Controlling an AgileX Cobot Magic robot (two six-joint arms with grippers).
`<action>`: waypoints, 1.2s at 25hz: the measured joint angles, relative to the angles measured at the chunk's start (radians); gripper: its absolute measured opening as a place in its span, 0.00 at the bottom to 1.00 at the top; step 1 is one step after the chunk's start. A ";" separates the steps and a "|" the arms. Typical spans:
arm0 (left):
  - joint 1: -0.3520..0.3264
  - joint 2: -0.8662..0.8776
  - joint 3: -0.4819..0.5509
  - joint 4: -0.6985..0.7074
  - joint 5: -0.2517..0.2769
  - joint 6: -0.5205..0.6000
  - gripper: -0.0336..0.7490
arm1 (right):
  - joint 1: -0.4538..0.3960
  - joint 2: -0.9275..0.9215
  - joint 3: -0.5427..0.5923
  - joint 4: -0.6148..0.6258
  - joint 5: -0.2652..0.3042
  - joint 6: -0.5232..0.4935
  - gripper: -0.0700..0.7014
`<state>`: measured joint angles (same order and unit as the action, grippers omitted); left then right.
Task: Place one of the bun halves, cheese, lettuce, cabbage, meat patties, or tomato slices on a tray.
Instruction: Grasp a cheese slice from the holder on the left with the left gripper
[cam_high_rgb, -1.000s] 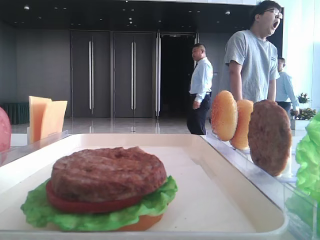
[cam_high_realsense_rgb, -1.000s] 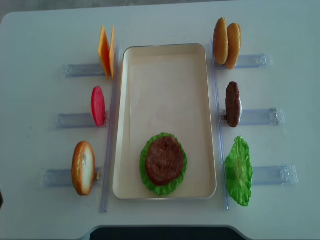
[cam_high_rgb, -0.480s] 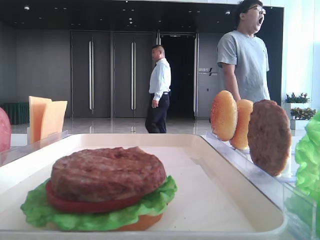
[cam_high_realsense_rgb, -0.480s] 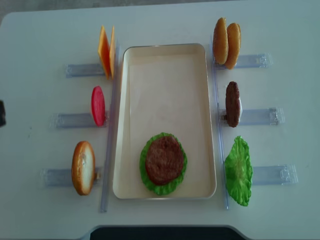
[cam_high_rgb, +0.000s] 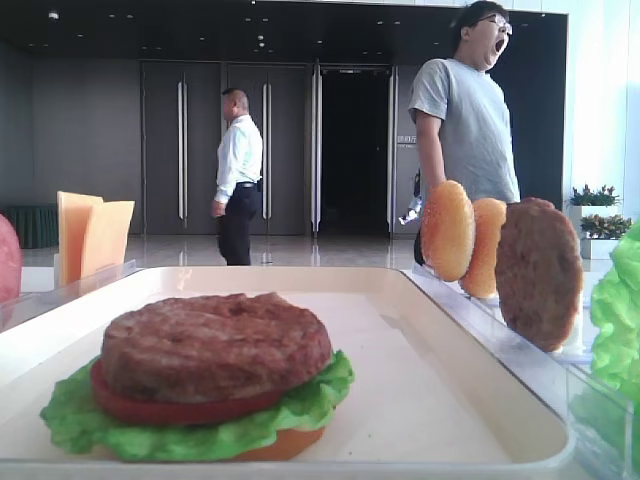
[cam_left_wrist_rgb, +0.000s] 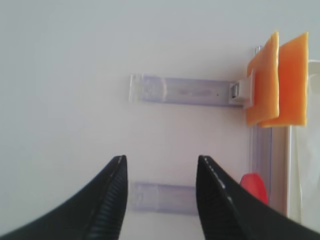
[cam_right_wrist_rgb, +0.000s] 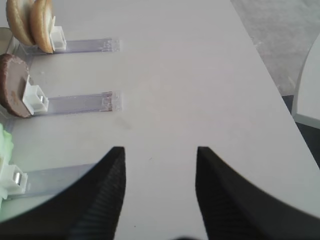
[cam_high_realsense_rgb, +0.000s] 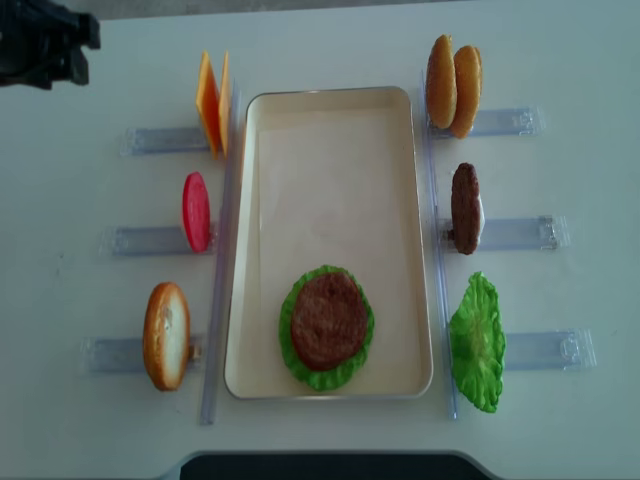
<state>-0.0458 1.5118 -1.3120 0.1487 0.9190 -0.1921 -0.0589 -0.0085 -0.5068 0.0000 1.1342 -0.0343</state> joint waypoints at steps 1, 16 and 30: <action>0.000 0.041 -0.039 -0.010 0.000 0.000 0.49 | 0.000 0.000 0.000 0.000 0.000 0.000 0.50; -0.161 0.249 -0.222 0.032 0.010 -0.062 0.49 | 0.000 0.000 0.000 0.000 -0.001 0.000 0.48; -0.308 0.325 -0.223 0.054 -0.006 -0.237 0.49 | 0.000 0.000 0.000 0.000 -0.001 0.000 0.47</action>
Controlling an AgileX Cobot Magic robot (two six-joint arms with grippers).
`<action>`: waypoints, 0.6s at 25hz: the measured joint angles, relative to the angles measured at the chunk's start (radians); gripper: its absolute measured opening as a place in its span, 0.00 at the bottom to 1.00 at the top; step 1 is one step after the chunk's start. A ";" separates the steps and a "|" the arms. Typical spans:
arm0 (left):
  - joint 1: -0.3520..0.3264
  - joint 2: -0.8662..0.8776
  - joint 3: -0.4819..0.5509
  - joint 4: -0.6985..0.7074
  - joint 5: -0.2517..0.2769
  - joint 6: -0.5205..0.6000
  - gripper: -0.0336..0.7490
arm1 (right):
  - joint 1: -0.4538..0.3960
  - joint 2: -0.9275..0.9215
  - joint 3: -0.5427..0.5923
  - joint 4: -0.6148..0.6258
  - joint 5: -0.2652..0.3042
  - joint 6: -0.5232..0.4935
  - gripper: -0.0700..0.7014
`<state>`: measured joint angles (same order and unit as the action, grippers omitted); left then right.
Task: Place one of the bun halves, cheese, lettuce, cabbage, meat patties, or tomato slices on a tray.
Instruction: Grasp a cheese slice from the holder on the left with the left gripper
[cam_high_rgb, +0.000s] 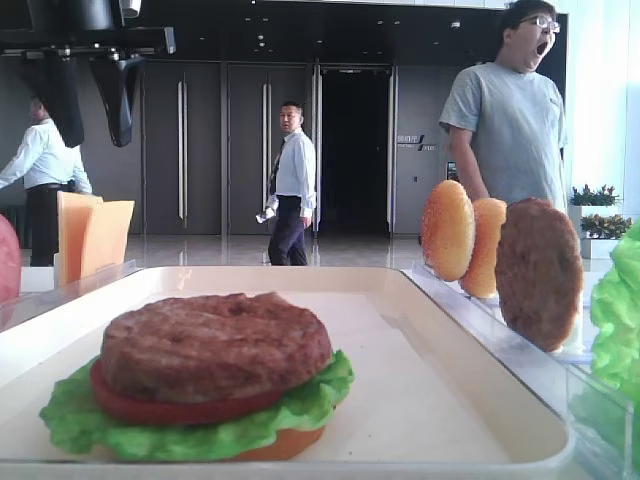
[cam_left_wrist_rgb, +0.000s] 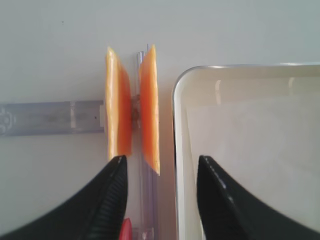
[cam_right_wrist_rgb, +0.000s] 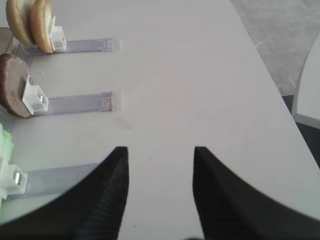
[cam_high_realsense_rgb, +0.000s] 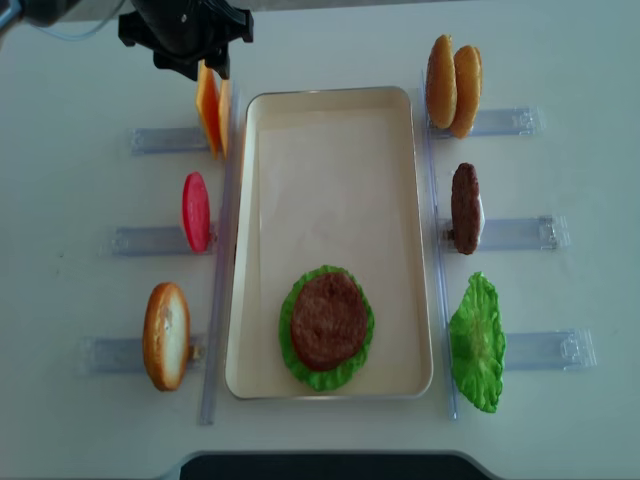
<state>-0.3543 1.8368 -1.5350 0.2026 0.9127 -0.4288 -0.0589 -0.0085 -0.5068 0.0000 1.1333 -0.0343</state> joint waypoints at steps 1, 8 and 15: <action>0.000 0.000 0.000 0.001 -0.012 -0.009 0.49 | 0.000 0.000 0.000 0.000 0.000 0.000 0.47; 0.000 0.026 0.000 0.008 -0.085 -0.065 0.49 | 0.000 0.000 0.000 0.000 0.000 0.000 0.46; 0.000 0.073 0.000 0.025 -0.106 -0.073 0.49 | 0.000 0.000 0.000 0.000 0.000 0.000 0.46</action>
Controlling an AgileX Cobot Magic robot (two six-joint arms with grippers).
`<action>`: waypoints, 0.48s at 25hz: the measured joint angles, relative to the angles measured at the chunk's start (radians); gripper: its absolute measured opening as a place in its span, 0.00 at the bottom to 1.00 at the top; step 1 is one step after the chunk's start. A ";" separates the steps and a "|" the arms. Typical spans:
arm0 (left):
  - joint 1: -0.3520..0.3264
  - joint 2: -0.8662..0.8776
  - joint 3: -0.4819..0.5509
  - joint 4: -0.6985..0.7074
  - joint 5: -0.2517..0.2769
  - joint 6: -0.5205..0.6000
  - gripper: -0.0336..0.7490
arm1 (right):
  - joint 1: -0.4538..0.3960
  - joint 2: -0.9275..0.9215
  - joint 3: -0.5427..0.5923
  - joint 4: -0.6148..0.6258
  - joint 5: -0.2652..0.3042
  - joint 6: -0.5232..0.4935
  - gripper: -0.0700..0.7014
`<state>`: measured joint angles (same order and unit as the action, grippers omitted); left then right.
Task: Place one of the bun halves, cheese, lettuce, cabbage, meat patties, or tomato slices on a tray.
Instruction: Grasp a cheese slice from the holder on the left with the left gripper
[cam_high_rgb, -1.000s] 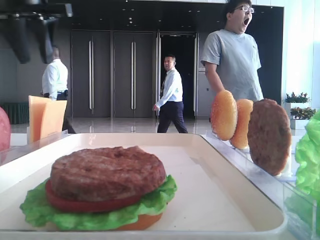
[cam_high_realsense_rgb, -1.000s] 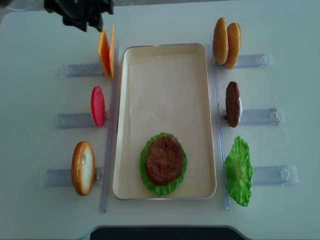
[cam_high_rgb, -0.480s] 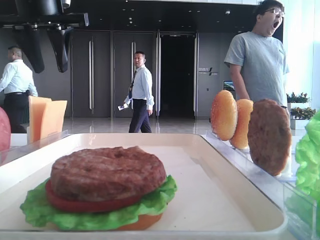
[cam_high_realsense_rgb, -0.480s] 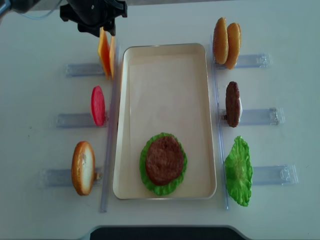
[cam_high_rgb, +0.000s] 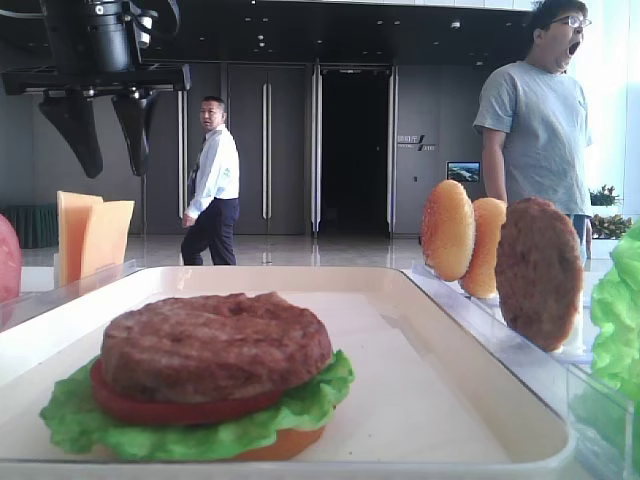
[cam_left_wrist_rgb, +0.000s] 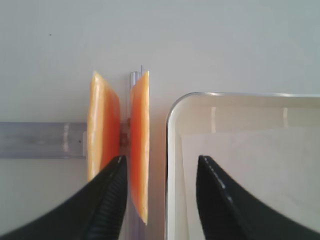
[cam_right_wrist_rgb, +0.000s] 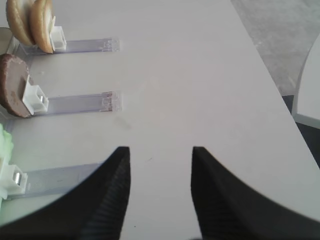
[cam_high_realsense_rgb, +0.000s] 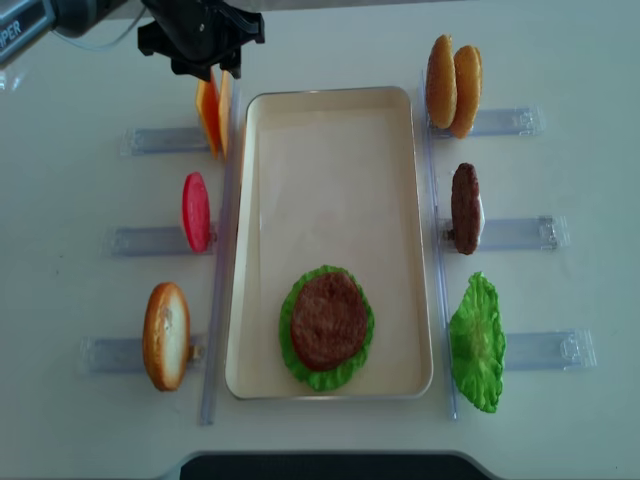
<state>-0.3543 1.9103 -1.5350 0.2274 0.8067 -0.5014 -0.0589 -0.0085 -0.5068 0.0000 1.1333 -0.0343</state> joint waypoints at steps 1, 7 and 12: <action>0.000 0.001 0.000 0.002 -0.004 -0.001 0.49 | 0.000 0.000 0.000 0.000 0.000 0.000 0.46; 0.000 0.027 0.000 0.005 -0.010 -0.003 0.49 | 0.000 0.000 0.000 0.000 0.000 0.000 0.46; 0.000 0.053 0.000 0.005 -0.020 -0.003 0.49 | 0.000 0.000 0.000 0.000 0.000 0.000 0.46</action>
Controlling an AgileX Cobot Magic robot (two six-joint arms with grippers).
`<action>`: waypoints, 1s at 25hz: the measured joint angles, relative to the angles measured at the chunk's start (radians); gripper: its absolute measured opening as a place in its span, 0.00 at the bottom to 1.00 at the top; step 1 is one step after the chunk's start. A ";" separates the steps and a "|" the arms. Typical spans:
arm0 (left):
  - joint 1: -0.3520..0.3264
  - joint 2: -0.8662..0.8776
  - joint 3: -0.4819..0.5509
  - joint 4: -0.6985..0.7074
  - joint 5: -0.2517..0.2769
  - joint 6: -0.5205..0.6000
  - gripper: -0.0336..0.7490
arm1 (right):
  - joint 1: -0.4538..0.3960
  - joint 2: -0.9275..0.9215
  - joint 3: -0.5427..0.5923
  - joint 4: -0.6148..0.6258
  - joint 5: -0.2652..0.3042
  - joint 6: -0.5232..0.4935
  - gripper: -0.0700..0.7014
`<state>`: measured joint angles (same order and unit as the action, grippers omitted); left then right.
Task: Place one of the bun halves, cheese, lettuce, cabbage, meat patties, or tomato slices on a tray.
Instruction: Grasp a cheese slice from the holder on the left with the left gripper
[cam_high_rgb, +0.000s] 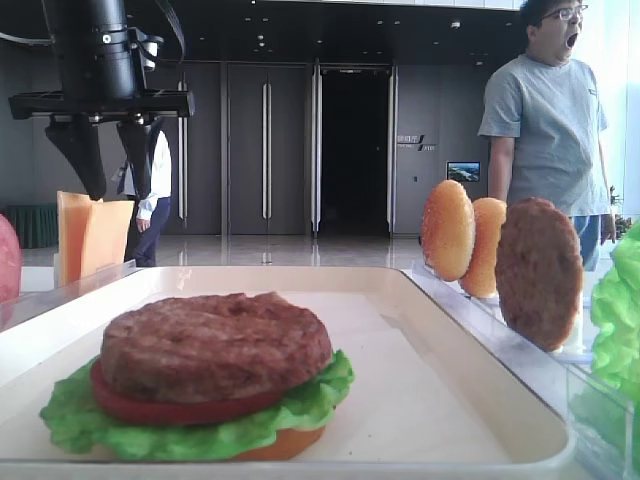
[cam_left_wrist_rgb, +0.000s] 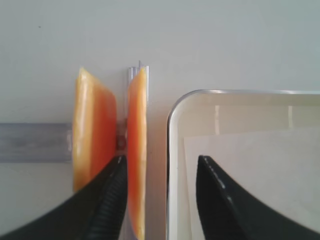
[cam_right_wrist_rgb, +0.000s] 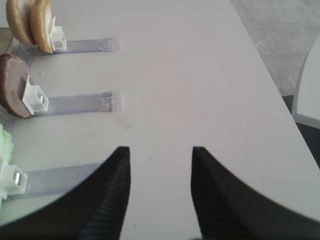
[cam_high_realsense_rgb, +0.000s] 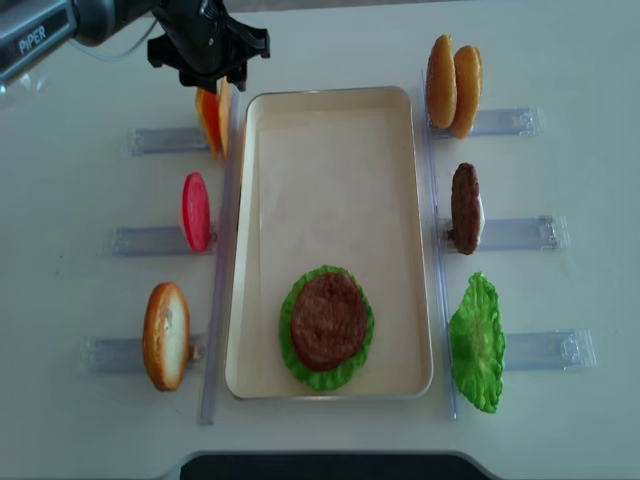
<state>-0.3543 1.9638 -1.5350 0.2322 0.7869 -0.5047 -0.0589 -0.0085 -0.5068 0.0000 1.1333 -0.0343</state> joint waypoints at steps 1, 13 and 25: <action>0.000 0.004 0.000 0.000 0.000 0.000 0.49 | 0.000 0.000 0.000 0.000 0.000 0.000 0.46; 0.000 0.018 0.000 0.031 -0.004 -0.001 0.48 | 0.000 0.000 0.000 0.000 0.000 0.000 0.46; 0.000 0.044 -0.001 0.031 0.017 -0.002 0.48 | 0.000 0.000 0.000 0.000 0.000 0.000 0.45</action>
<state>-0.3543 2.0078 -1.5357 0.2629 0.8035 -0.5067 -0.0589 -0.0085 -0.5068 0.0000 1.1333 -0.0343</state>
